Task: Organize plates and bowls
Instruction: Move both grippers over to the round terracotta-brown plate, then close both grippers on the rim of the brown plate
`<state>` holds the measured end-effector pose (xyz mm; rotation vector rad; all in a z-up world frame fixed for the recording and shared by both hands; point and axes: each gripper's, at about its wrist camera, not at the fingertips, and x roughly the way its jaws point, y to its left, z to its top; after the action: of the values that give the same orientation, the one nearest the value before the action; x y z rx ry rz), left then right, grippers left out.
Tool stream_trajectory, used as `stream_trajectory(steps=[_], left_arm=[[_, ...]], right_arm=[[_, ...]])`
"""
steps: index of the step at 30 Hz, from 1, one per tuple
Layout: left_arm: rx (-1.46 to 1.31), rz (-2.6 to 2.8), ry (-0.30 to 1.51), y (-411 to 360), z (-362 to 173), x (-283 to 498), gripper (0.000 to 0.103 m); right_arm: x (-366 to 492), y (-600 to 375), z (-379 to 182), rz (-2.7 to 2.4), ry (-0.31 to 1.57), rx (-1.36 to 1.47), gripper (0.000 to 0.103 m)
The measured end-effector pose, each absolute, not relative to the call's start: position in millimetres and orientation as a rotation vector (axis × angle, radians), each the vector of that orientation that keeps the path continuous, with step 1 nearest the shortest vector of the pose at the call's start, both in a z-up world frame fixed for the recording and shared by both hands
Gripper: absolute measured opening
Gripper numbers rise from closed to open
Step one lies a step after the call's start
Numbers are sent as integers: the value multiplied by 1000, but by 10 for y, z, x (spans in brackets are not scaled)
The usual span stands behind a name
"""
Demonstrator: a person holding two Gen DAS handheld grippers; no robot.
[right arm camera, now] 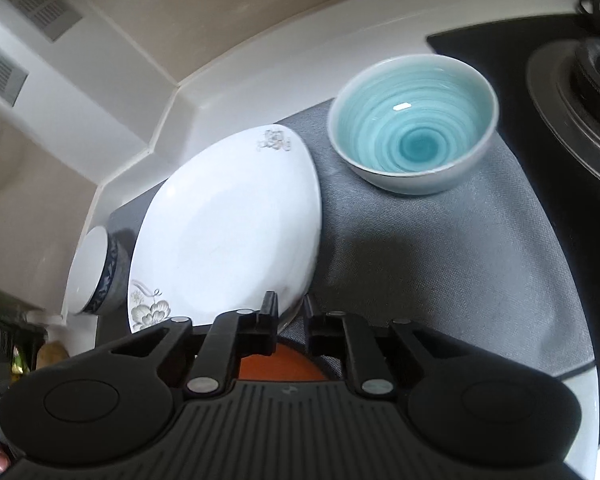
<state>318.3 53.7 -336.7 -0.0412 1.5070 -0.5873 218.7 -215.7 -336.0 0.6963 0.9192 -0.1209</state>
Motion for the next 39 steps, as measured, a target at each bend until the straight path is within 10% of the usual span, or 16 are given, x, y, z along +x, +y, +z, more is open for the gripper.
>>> stream_trajectory(steps=[9, 13, 16, 39], left_arm=[[-43, -611, 1494, 603, -3361, 3175, 26], [-11, -653, 1491, 560, -3379, 3121, 6], [-10, -662, 1511, 523, -3395, 3067, 6], [30, -661, 1437, 501, -2802, 2909, 8]], right_arm=[[1778, -2040, -3446, -88, 1037, 514, 21], [1657, -1994, -3585, -92, 1076, 496, 22], [1710, -1926, -3555, -79, 1099, 451, 4], [1432, -1681, -2935, -62, 1012, 374, 10]])
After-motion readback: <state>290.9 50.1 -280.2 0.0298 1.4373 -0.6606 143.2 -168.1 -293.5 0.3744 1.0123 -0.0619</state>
